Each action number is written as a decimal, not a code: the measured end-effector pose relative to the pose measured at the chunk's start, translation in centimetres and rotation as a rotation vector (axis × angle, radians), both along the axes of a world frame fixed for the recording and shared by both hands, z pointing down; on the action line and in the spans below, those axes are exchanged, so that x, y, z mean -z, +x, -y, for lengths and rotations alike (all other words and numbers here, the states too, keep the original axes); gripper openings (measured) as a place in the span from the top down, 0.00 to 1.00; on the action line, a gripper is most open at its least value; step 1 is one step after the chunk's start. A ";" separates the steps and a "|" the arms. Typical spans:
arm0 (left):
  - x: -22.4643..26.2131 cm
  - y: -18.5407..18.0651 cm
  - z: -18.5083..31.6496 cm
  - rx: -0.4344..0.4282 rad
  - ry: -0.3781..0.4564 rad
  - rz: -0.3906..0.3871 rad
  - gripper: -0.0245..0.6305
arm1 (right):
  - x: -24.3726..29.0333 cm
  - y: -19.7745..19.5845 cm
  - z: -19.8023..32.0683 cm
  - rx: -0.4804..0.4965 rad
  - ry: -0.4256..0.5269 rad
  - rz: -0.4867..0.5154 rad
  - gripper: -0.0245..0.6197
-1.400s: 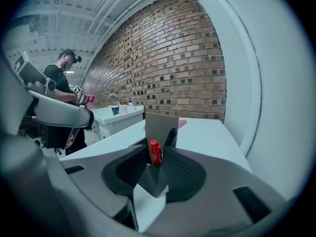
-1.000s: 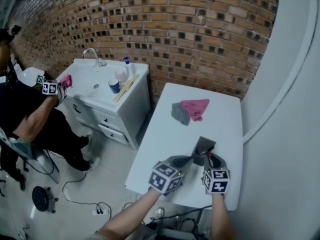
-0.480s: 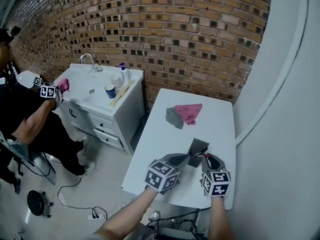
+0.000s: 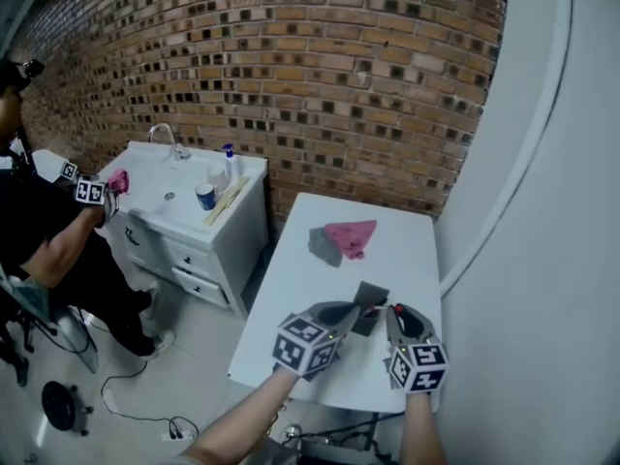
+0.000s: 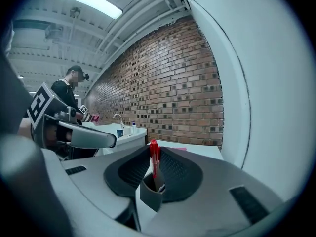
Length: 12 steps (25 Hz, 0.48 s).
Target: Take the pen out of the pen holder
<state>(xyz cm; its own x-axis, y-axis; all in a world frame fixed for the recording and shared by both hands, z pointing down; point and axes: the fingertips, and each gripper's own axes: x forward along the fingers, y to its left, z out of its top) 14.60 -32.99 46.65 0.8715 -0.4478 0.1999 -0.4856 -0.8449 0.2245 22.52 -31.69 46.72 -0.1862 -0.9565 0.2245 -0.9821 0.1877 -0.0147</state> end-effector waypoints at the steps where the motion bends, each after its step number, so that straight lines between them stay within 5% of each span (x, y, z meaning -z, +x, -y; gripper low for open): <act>1: 0.5 0.0 -0.1 -0.002 0.009 -0.006 0.96 | 0.7 0.0 -0.2 0.000 0.016 0.005 0.86; 12: 5.3 0.2 -1.5 -0.022 0.084 -0.062 0.96 | 7.4 -0.2 -2.6 0.003 0.181 0.030 0.86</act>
<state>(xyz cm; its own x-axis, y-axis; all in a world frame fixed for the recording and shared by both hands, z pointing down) 14.80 -31.46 41.38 0.8909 -0.4413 0.1074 -0.4539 -0.8724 0.1813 22.36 -29.11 39.31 -0.1933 -0.9802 0.0428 -0.9811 0.1931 -0.0093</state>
